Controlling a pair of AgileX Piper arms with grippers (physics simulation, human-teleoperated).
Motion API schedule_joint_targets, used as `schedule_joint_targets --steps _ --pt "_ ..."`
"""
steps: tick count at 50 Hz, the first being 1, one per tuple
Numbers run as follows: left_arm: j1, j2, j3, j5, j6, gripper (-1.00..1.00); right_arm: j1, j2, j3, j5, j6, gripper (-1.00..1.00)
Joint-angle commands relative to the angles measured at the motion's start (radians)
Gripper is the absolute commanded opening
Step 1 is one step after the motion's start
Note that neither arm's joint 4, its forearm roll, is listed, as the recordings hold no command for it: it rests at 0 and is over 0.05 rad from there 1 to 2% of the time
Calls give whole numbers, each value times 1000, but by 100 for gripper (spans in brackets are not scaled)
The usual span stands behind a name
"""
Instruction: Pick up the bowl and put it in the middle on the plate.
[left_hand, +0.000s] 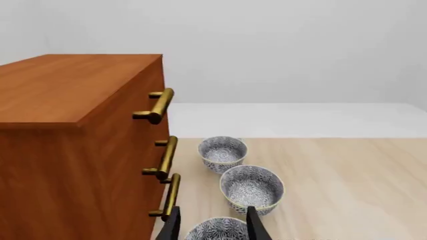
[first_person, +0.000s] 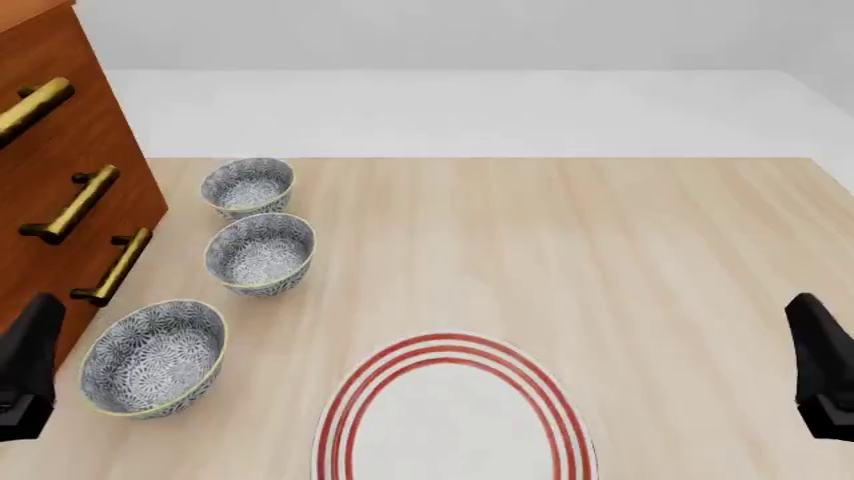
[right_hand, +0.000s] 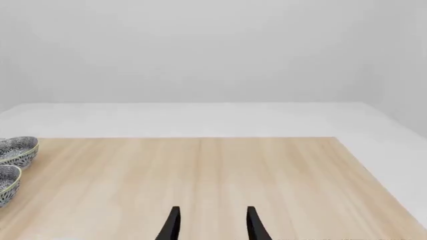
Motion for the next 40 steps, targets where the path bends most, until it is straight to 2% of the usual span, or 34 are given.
schedule_joint_targets --steps 1,5,6,7,9,12,15,18,21,22,25,28,32,34,36,40 --pt "-16 6 5 -6 1 100 2 2 -3 7 7 100" --pt "-22 7 3 -5 -1 100 3 -8 -3 8 -5 100" --pt "-27 7 -1 -2 -3 100 2 2 -1 4 6 100" --pt "-32 6 -27 13 16 100 1 14 -2 0 15 100" --pt "-55 1 -56 38 21 100 3 -9 -2 7 -8 100" --pt "-67 -1 -94 80 0 100 1 16 -2 1 20 100" --pt "-70 -1 -117 115 -7 100 3 -8 -1 5 -9 100" --pt "-79 0 -153 163 -20 100 1 12 -1 3 17 100" --pt "-80 2 -177 211 -20 100 3 -8 -2 8 -4 100" --pt "-94 11 -183 236 -66 100 3 -10 -2 9 -7 100" --pt "-148 15 -215 260 -24 100 1 10 -3 7 17 100" --pt "-173 66 -271 264 -34 100 3 -11 -5 13 -7 100" --pt "-217 128 -338 273 -24 100 1 5 -4 15 20 100" --pt "-220 146 -365 267 -3 100 2 -3 -3 12 7 100" --pt "-252 209 -390 251 -25 100 3 -10 -4 13 -5 100" --pt "-321 315 -399 226 23 100 1 9 -3 7 15 100"
